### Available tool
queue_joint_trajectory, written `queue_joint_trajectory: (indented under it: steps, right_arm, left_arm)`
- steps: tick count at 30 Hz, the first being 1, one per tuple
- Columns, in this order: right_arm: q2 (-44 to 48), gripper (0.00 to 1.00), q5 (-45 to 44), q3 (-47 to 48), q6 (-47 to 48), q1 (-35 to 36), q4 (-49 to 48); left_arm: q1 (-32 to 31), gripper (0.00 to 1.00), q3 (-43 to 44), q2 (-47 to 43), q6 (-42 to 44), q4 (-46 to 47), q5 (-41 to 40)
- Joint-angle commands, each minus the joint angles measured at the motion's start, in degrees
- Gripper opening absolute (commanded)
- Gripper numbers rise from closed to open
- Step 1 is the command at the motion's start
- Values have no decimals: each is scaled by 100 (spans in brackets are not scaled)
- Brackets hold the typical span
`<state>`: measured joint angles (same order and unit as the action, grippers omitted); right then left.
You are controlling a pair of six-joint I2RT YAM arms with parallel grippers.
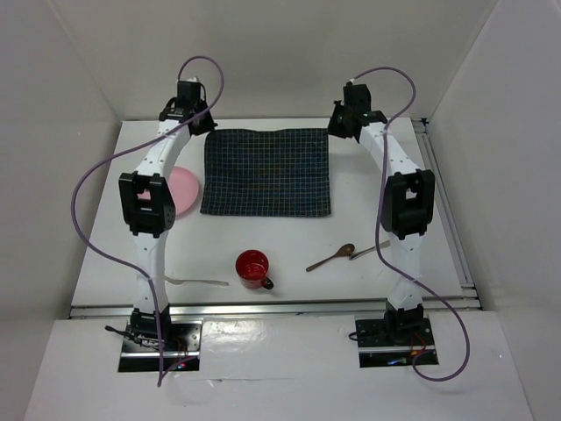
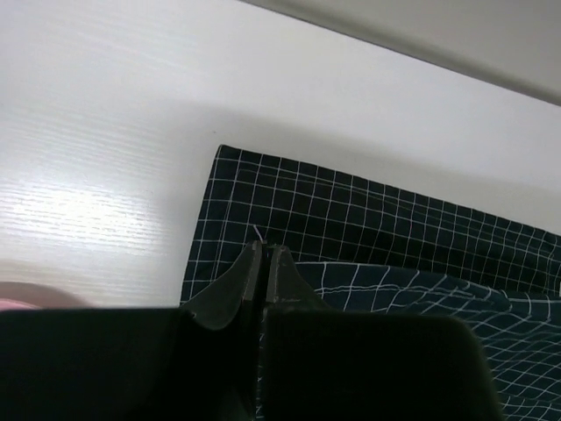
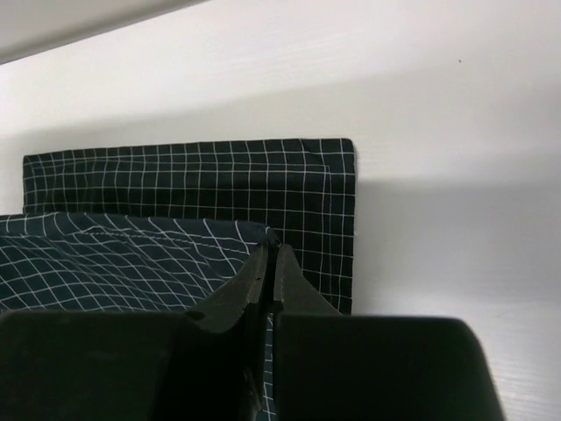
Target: Set the dinner table for one person
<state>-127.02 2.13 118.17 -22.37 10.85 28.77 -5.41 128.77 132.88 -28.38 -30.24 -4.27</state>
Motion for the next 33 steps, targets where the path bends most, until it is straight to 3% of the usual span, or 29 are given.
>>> queue_joint_trajectory:
  steps: [1, 7, 8, 9, 10, 11, 14, 20, 23, 24, 25, 27, 28, 33]
  right_arm:
    - [-155, 0, 51, 292, 101, 57, -469]
    - [-771, 0, 42, 804, 40, 57, -355]
    - [-850, 1, 42, 804, -12, 57, -355]
    - [-851, 33, 103, 804, -13, 57, -355]
    - [-920, 61, 103, 804, -13, 57, -355]
    - [-973, 85, 103, 804, -13, 57, -355]
    - [-834, 100, -72, 586, -66, 110, -355]
    - [291, 96, -722, -513, -118, 347, -548]
    - [747, 70, -645, -1163, -258, 522, -470]
    - [819, 61, -644, -1478, -320, 584, -469]
    - [880, 46, -522, -1638, -321, 680, -417]
    - [951, 30, -416, -2041, -505, 760, -364]
    - [951, 20, -180, -2157, -575, 761, -364]
    - [898, 11, 314, -2623, -882, 813, -302]
  left_arm:
    - [58, 0, 559, 150, 157, 115, 31]
    - [58, 1, 719, 598, 105, 342, 313]
    - [58, 18, 772, 668, 105, 343, 313]
    - [58, 63, 772, 739, 105, 343, 391]
    - [58, 86, 851, 853, 105, 343, 392]
    - [58, 100, 851, 854, 105, 343, 444]
    - [58, 100, 747, 723, 105, 343, 445]
    - [58, 100, -217, -243, 105, 466, 252]
    - [58, 92, -869, -859, 157, 466, 391]
    - [58, 84, -1315, -982, 157, 466, 488]
    - [5, 59, -1511, -1122, 157, 466, 576]
    - [-57, 26, -1977, -1124, 105, 405, 699]
    - [-118, 0, -2092, -1124, 105, 318, 700]
    - [-118, 0, -2724, -992, -79, 115, 823]
